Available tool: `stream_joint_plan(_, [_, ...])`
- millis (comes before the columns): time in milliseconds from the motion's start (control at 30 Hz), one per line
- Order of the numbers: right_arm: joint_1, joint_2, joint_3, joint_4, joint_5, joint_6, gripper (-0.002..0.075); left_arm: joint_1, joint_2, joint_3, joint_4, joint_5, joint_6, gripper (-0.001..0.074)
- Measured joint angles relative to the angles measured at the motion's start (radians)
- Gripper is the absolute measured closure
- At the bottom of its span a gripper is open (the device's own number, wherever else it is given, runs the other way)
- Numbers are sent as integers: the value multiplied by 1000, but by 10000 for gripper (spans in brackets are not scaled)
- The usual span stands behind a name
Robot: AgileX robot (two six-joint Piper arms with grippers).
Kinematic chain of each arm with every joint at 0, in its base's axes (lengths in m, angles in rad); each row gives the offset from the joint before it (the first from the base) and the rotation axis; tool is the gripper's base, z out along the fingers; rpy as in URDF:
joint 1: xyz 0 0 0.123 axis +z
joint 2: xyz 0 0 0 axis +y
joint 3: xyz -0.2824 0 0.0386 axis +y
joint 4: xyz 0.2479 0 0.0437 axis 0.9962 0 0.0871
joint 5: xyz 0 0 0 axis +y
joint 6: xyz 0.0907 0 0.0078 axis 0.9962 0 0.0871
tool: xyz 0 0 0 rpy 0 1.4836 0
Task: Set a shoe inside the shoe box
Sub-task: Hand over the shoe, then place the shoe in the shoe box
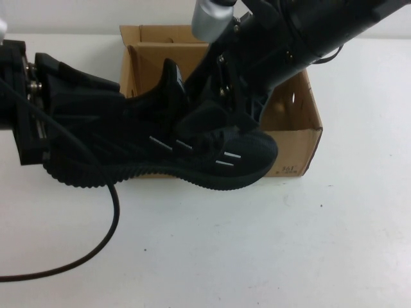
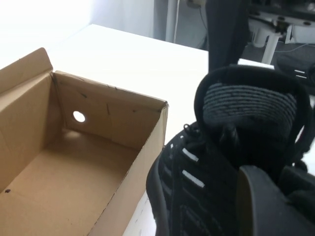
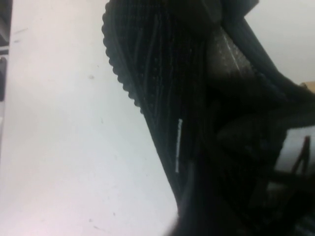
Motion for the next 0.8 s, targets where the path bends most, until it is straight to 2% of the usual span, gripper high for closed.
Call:
stream_joint_plan(67, [0, 5, 0, 14, 0, 0, 384, 0, 0, 0, 2, 0, 0, 685])
stream_joint_plan(133, [0, 9, 0, 21, -3, -5, 561, 0, 0, 0, 2, 0, -2, 685])
stream_joint_plan(167, [-1, 11, 0, 23, -2, -9, 619, 0, 0, 0, 2, 0, -2, 685])
stream_joint_plan(233, [-2, 12, 0, 23, -2, -16, 678, 0, 0, 0, 0, 0, -2, 685])
stream_joint_plan(333, [-2, 12, 0, 23, -2, -21, 709, 0, 0, 0, -2, 0, -2, 685])
stream_joint_plan(467, [-2, 15, 0, 23, -2, -21, 713, 0, 0, 0, -2, 0, -71, 684])
stream_joint_plan(533, [-2, 15, 0, 23, -2, -21, 713, 0, 0, -1, -2, 0, -99, 659])
stream_joint_plan(600, [-2, 17, 0, 23, -2, -21, 713, 0, 0, -1, -15, 0, -133, 578])
stream_joint_plan(733, [-2, 20, 0, 22, 4, -21, 713, 0, 0, -2, -36, -23, -242, 225])
stream_joint_plan(800, [-2, 20, 0, 10, 6, -12, 713, 0, 0, -2, -36, -58, -295, 126])
